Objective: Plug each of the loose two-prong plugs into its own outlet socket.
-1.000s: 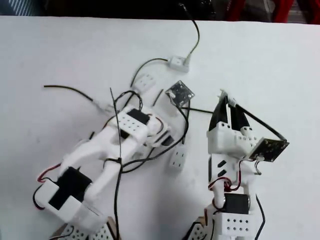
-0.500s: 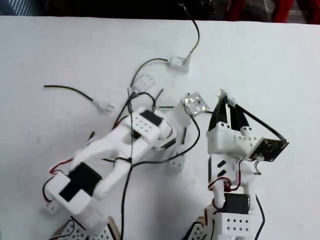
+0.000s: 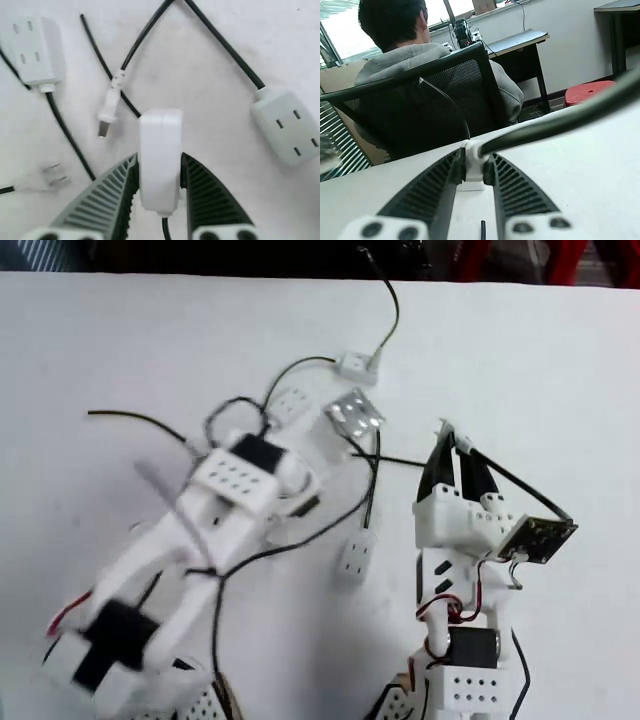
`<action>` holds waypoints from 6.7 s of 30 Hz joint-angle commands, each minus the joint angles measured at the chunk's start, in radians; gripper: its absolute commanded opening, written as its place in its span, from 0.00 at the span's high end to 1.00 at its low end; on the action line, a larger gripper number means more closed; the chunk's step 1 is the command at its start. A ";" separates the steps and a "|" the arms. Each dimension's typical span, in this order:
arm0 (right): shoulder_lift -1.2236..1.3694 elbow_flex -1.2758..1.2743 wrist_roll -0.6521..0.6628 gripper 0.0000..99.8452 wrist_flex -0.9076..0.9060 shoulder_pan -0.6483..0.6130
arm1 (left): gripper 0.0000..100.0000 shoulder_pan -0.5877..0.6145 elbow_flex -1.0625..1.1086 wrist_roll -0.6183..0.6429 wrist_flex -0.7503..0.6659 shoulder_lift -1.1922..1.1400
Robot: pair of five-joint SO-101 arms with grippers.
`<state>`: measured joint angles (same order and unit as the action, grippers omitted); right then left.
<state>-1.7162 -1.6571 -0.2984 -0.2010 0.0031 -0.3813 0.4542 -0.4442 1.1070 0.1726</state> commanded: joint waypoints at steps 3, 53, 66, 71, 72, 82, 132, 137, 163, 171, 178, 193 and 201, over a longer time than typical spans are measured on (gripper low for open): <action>-0.008 0.021 0.002 0.98 0.016 -0.007 | 0.97 0.147 0.094 -0.121 0.025 0.277; 0.236 0.359 0.270 0.98 -0.334 -0.539 | 0.75 0.631 0.463 0.132 -0.347 0.437; 1.121 0.806 0.265 0.98 -0.331 -0.753 | 0.74 0.700 0.635 0.203 -0.629 0.433; 1.264 0.847 0.262 0.98 -0.331 -0.785 | 0.74 0.696 0.655 0.203 -0.671 0.435; 1.285 0.852 0.262 0.98 -0.331 -0.791 | 0.74 0.687 0.657 0.203 -0.671 0.435; 1.449 0.847 0.270 0.98 -0.237 -0.748 | 0.74 0.680 0.660 0.203 -0.671 0.427; 1.314 0.569 0.347 0.98 0.018 -0.817 | 0.74 0.676 0.661 0.201 -0.672 0.427; 1.343 0.572 0.353 0.98 0.018 -0.817 | 0.74 0.676 0.661 0.201 -0.671 0.427; 1.402 0.752 0.361 0.98 -0.297 -0.817 | 0.74 0.676 0.661 0.201 -0.672 0.427; 1.402 0.859 0.361 0.98 -0.377 -0.817 | 0.74 0.676 0.661 0.201 -0.675 0.427; 1.443 0.887 0.361 0.98 -0.397 -0.820 | 0.74 0.676 0.661 0.201 -0.675 0.427; 1.745 1.105 0.359 0.98 -0.601 -0.820 | 0.74 0.676 0.661 0.201 -0.677 0.427; 1.840 1.105 0.359 0.98 -0.591 -0.822 | 0.74 0.677 0.661 0.201 -0.677 0.427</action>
<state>0.0836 -0.5478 0.0683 -0.7856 -0.8086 0.3107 1.1185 -0.2493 0.4549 0.5715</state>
